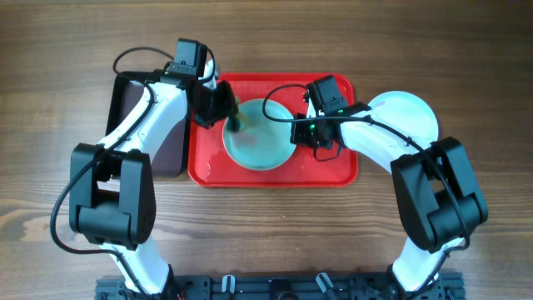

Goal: Clean dirty plates on tray and stack at the side
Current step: 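Lift the sponge away from the blue plate with left gripper, then lift the blue plate and stack it on the plates at right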

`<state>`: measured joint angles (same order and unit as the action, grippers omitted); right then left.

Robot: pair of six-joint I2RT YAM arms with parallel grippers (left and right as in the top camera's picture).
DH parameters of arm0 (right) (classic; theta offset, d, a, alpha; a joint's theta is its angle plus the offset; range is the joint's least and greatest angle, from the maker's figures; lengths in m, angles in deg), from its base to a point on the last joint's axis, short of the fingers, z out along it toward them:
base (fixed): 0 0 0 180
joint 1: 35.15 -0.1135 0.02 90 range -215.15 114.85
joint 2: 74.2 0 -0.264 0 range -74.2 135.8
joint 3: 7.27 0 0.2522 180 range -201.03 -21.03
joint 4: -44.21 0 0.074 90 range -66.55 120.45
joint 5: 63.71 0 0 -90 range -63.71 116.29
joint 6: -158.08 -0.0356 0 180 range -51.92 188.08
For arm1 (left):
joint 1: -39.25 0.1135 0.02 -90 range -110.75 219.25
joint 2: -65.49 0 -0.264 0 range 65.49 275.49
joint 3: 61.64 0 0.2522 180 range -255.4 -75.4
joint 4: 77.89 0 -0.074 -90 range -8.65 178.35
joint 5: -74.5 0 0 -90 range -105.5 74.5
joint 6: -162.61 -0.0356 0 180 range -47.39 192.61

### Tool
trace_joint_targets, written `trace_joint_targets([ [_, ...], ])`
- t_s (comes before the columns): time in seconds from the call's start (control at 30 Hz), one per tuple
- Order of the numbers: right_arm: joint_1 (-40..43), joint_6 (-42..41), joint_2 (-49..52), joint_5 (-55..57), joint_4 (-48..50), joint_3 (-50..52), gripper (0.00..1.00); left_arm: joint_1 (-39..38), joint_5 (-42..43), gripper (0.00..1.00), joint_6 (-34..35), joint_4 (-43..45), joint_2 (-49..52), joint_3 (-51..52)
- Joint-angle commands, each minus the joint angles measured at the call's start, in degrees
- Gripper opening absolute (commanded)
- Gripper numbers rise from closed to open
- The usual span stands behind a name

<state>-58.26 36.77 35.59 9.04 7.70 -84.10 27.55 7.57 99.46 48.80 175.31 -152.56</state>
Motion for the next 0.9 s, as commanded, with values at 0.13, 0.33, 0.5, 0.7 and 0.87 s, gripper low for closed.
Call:
trace_joint_targets([
  [0.13,-0.44,5.68,-10.19,10.03,-9.53,-0.63,0.04,0.00,-13.31,0.04,-1.70,-7.26,-1.42,-0.63],
  [0.33,-1.05,5.05,-19.63,23.82,-17.09,-0.63,0.04,-0.02,-13.09,0.04,-2.43,-6.71,-1.40,-0.63],
  [0.5,-5.09,2.64,-26.16,41.03,-21.33,-0.63,0.04,-0.35,-13.11,0.04,-2.43,-6.27,-1.40,-0.63],
  [0.7,-13.35,2.89,-28.70,64.65,-22.18,-0.63,0.04,-2.36,-13.11,0.04,-2.43,-5.22,-1.38,-0.63],
  [0.87,-19.34,2.89,-28.65,78.53,-22.29,-0.63,0.04,-4.28,-13.14,0.04,-2.43,-4.39,-1.38,-0.63],
])
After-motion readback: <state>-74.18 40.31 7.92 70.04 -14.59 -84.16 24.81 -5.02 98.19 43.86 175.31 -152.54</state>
